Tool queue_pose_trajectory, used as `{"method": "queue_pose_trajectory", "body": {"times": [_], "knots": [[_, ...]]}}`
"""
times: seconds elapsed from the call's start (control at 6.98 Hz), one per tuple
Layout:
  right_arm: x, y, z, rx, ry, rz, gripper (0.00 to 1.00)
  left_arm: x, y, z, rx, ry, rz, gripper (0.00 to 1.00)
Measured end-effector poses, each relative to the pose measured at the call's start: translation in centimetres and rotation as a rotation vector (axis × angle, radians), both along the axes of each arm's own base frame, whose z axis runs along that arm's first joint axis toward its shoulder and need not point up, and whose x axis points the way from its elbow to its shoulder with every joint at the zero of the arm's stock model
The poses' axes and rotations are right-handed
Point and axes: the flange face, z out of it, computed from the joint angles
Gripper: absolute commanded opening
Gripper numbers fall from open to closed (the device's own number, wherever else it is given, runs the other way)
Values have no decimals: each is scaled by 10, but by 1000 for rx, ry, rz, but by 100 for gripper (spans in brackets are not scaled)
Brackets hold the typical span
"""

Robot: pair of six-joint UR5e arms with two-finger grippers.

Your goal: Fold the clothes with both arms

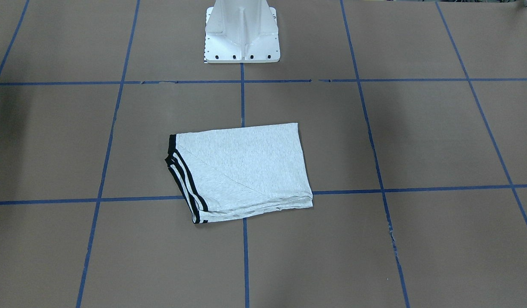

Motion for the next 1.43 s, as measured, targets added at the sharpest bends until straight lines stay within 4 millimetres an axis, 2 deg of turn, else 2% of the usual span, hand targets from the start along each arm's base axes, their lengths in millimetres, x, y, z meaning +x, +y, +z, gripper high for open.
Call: {"method": "queue_pose_trajectory", "body": {"times": [0.43,0.72,1.0,1.43], "knots": [[-6,3,0,3,3,-13,100,6,4,6,-2,6,17,100],[-11,-1,-2,38,43,-42,100,27,2,5,17,5,52,100],[-13,-1,1,73,89,-80,100,39,4,10,20,2,74,100],[-15,2,5,71,73,-88,100,42,2,5,52,6,79,100]]}}
